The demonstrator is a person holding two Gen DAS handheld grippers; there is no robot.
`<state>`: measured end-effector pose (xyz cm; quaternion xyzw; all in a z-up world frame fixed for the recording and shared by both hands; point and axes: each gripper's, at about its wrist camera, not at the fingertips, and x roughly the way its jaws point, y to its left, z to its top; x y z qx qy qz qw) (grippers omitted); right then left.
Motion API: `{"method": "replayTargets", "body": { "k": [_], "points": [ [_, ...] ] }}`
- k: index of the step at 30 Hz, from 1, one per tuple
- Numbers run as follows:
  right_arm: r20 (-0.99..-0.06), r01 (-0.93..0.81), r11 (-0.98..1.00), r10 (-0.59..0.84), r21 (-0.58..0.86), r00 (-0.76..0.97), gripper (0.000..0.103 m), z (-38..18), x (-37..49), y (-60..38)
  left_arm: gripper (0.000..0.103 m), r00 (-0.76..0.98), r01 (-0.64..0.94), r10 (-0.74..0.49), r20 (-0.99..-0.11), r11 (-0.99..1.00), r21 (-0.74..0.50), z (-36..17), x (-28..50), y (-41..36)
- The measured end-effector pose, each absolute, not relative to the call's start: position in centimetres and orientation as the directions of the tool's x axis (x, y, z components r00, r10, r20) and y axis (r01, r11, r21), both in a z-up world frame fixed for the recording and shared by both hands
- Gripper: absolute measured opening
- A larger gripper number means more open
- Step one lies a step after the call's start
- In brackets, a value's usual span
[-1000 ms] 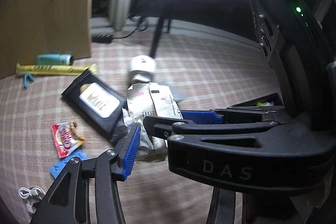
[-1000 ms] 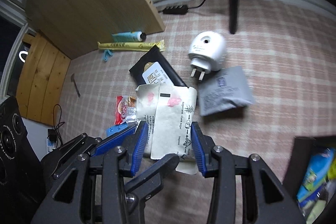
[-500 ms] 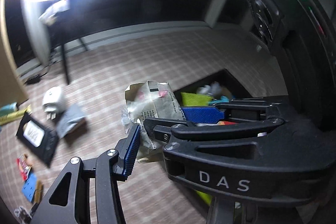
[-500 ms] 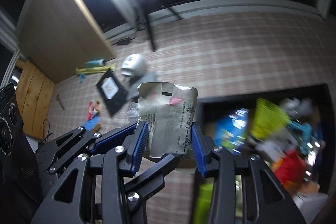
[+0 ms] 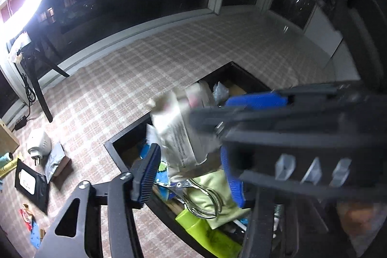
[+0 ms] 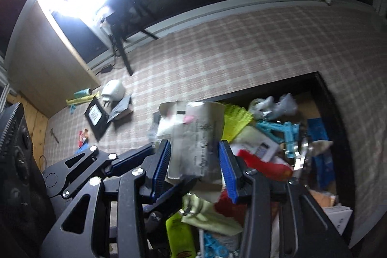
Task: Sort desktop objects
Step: 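Carry the white sachet to the storage box and release it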
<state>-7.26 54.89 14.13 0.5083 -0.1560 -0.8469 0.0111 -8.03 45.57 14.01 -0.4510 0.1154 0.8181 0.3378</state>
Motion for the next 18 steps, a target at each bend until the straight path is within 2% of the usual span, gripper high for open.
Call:
{"method": "replayTargets", "body": {
  "k": [8, 18],
  "points": [
    [-0.859, -0.171, -0.949, -0.154, 0.267, -0.488, 0.041, 14.0, -7.2, 55.5, 0.052, -0.364, -0.638, 0.439, -0.821, -0.760, -0.124, 14.0, -8.1, 44.9],
    [-0.856, -0.128, -0.963, -0.144, 0.237, -0.497, 0.041, 14.4, -5.6, 52.4, 0.060, -0.428, -0.528, 0.362, -0.828, -0.844, -0.096, 14.6, -7.5, 39.6]
  ]
}}
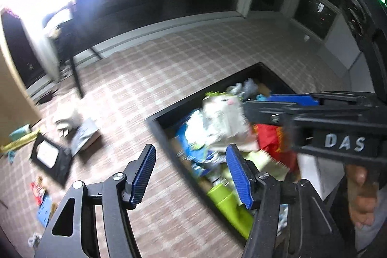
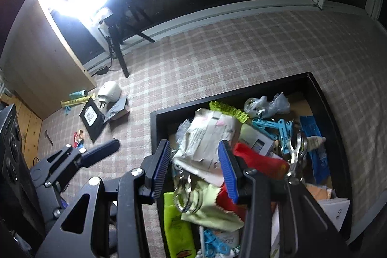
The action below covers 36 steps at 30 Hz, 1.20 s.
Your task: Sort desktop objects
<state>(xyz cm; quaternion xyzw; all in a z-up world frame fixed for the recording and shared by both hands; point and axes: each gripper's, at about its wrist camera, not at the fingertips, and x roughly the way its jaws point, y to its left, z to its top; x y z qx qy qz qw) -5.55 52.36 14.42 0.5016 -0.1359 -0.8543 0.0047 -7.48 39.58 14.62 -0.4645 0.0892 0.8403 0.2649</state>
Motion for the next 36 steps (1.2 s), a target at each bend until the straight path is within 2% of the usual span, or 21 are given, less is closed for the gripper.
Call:
{"method": "replayTargets", "body": {
  "k": [11, 22, 36],
  "points": [
    [-0.845, -0.063, -0.976, -0.148, 0.209, -0.514, 0.044, 15.7, -2.6, 46.9, 0.075, -0.529, -0.320, 0.240, -0.814, -0.945, -0.071, 17.1, -4.5, 29.3],
    [-0.830, 0.018, -0.990, -0.127, 0.140, -0.543, 0.051, 16.1, 0.2, 39.0, 0.076, -0.596, -0.156, 0.107, -0.796, -0.988, -0.017, 18.5, -0.4, 20.8],
    [-0.788, 0.073, -0.992, -0.129, 0.107, -0.602, 0.068, 17.7, 3.5, 30.8, 0.079, -0.631, -0.083, 0.093, -0.770, -0.995, -0.052, 20.0, 3.8, 12.7]
  ]
}}
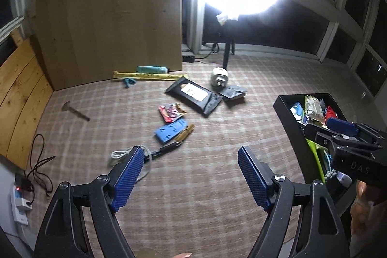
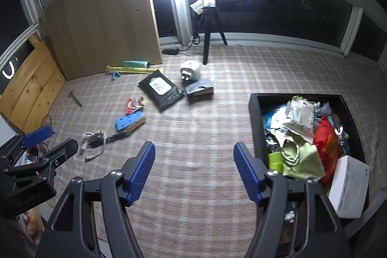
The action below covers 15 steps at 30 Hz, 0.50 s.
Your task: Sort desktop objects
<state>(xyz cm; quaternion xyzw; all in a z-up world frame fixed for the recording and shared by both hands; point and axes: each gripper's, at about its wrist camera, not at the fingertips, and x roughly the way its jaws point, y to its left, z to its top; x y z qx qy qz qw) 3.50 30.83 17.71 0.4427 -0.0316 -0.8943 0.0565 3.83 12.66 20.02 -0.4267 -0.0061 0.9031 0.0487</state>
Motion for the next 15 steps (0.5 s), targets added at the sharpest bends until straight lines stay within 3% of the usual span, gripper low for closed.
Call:
{"method": "replayTargets", "body": {
  "k": [15],
  "points": [
    [-0.796, 0.088, -0.990, -0.144, 0.114, -0.588, 0.068, 16.4, 4.3, 25.3, 0.083, -0.641, -0.040, 0.066, -0.764, -0.998, -0.052, 19.6, 5.4, 6.7]
  ]
}}
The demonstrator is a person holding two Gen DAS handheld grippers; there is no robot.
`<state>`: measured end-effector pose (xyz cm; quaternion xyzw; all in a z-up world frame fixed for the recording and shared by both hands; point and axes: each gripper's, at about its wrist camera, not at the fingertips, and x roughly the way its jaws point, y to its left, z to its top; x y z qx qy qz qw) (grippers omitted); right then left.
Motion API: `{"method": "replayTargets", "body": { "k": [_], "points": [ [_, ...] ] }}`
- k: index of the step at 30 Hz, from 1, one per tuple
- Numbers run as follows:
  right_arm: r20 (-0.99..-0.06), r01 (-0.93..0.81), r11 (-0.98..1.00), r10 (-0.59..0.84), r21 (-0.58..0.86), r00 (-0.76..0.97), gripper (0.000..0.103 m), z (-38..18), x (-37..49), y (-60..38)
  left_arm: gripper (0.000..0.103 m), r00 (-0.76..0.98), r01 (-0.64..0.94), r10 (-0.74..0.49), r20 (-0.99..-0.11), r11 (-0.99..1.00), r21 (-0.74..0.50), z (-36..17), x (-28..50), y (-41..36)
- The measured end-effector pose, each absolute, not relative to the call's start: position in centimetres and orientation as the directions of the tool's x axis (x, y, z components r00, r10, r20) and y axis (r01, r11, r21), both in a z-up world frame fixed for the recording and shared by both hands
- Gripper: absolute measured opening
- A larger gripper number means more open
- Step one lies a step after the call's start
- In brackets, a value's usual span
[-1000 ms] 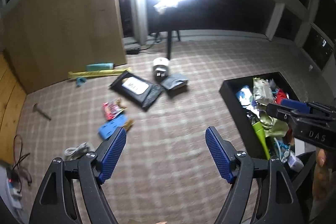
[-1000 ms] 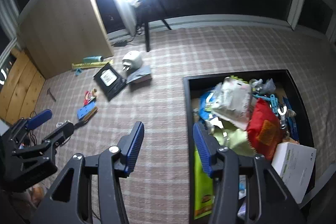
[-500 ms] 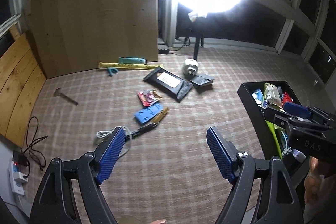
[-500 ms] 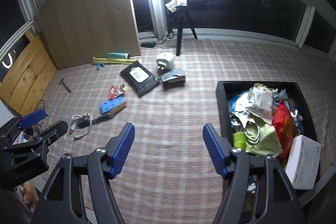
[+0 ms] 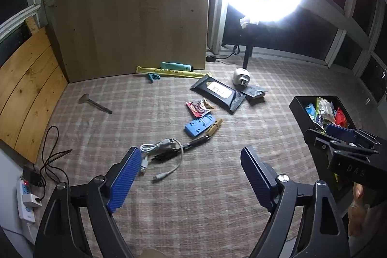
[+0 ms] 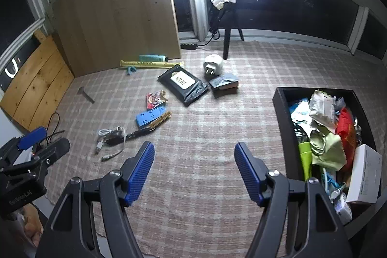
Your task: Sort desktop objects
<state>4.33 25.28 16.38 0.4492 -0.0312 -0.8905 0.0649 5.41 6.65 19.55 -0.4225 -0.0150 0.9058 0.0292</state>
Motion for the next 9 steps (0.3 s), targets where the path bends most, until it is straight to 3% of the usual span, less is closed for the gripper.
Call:
{"method": "replayTargets", "body": {
  "k": [9],
  "points": [
    [-0.799, 0.085, -0.990, -0.141, 0.113, -0.585, 0.068, 16.02, 3.75, 24.54, 0.085, -0.645, -0.027, 0.050, -0.763, -0.999, -0.042, 19.38, 5.20, 5.64]
  ]
}}
